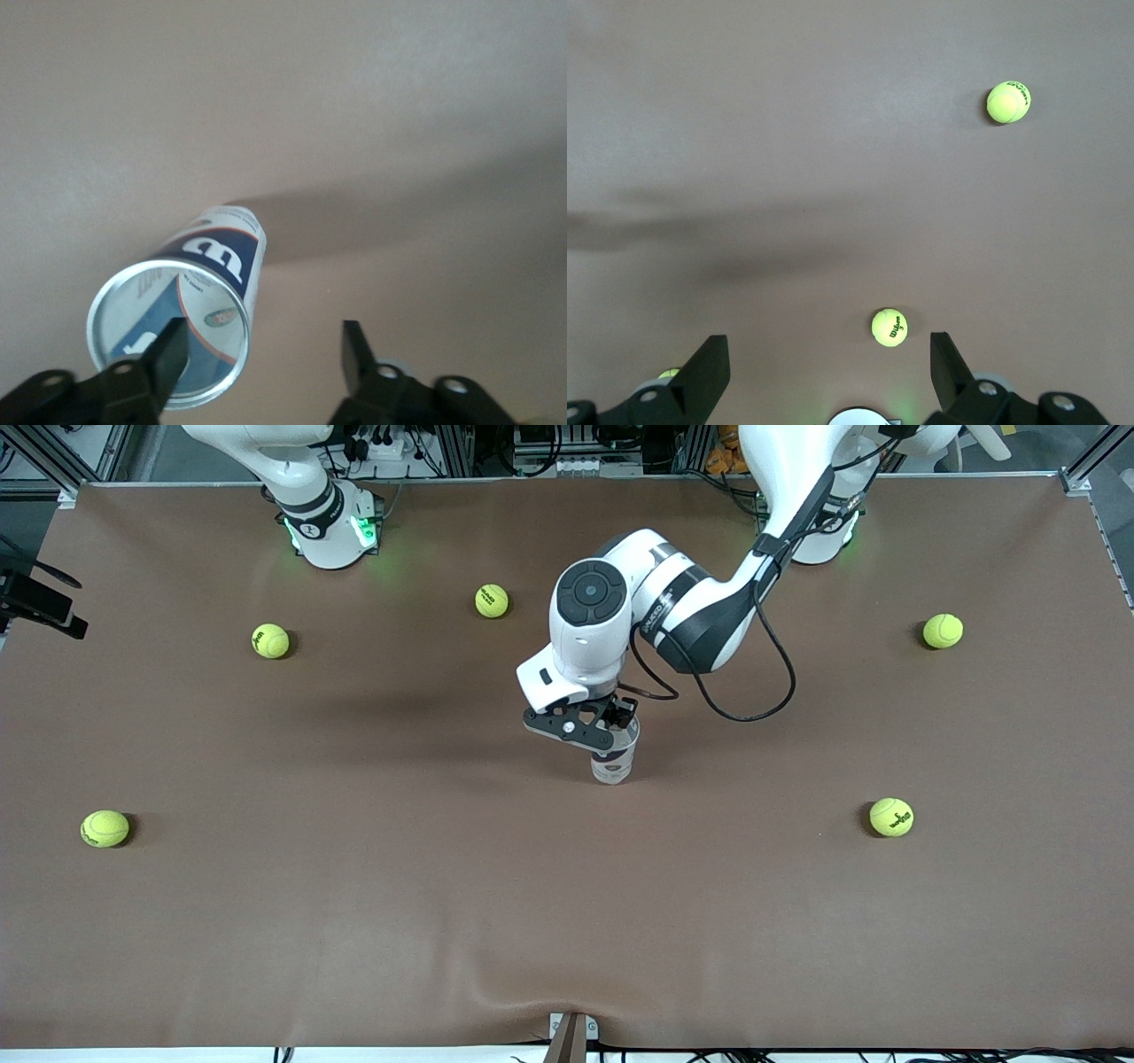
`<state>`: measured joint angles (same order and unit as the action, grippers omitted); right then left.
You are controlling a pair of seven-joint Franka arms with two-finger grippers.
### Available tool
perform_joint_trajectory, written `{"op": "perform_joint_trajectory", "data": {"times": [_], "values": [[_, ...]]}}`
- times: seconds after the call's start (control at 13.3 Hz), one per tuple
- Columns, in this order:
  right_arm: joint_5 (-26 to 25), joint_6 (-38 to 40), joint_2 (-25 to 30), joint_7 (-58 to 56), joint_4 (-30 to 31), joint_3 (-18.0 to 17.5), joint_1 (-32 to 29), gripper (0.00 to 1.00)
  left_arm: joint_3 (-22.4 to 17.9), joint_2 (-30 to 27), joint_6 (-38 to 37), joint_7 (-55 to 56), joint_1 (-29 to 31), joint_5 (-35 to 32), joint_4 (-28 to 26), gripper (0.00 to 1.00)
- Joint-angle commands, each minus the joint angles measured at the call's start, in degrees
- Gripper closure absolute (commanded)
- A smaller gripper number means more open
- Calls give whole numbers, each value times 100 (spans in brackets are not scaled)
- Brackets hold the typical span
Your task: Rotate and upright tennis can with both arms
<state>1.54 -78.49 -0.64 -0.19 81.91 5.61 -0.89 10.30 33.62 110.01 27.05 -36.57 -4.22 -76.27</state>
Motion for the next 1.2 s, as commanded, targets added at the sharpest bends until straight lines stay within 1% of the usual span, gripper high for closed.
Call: {"op": "perform_joint_trajectory", "data": {"times": [0.0,0.22,0.38,0.53,0.67,0.82,0.97,1.05,1.12], "values": [[13,-17,-15,90,-44,-16,19,0,-37,-478,-198,20,97,-140,16,0],[31,-17,-24,98,-44,-16,19,0,-37,-1128,-303,2,667,-149,-37,0],[39,-17,-24,98,-44,-16,10,0,-28,-1480,-672,-7,1071,-97,-37,0],[48,-17,-33,98,-44,-16,19,0,-19,-1831,-1084,-15,1598,-88,-37,0],[48,-17,-59,98,-44,-16,19,0,-19,-2052,-1620,-15,2038,-88,-28,0],[48,-17,-59,98,-44,-16,19,0,-11,-2140,-2086,-50,2390,-88,-20,0],[40,-17,-59,90,-44,-16,19,0,-45,-2359,-2298,-130,2549,-123,-37,0],[39,-17,-59,98,-44,-16,19,0,-46,-2439,-2587,-156,2611,-158,-46,0],[48,-17,-59,98,-44,-16,19,0,-37,-2509,-2755,-200,2820,-167,-46,0]]}}
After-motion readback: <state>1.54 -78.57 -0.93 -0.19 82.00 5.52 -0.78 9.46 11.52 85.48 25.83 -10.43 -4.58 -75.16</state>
